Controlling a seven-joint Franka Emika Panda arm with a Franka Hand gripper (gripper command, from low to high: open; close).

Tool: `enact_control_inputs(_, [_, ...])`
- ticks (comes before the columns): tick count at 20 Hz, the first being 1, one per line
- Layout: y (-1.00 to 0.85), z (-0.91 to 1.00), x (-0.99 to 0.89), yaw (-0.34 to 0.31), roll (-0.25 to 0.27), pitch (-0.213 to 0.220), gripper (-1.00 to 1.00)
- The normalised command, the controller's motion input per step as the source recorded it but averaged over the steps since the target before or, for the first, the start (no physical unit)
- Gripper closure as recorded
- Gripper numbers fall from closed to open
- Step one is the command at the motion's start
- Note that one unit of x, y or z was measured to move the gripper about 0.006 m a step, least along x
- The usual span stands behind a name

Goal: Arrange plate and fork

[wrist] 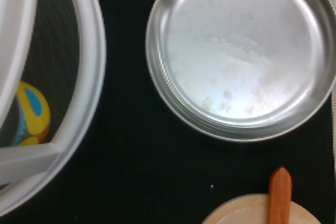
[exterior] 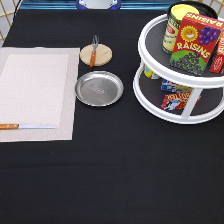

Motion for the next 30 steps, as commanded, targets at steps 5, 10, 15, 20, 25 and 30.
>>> enact_control_inputs(5, [0.0, 0.0, 0.18, 0.0, 0.0, 0.0, -1.0])
enact_control_inputs(10, [-0.1, 0.01, 0.46, 0.0, -0.001, 0.015, -1.0])
enact_control_inputs(15, [-0.17, 0.01, 0.72, 0.0, -0.019, 0.019, -1.0])
enact_control_inputs(20, [-0.17, 0.0, 0.83, 0.0, -0.014, 0.009, -1.0])
enact_control_inputs(25, [-0.27, -0.05, 0.82, 0.01, 0.01, 0.038, -1.0])
enact_control_inputs(30, [-0.4, -0.14, 0.77, 0.022, 0.059, 0.088, -1.0])
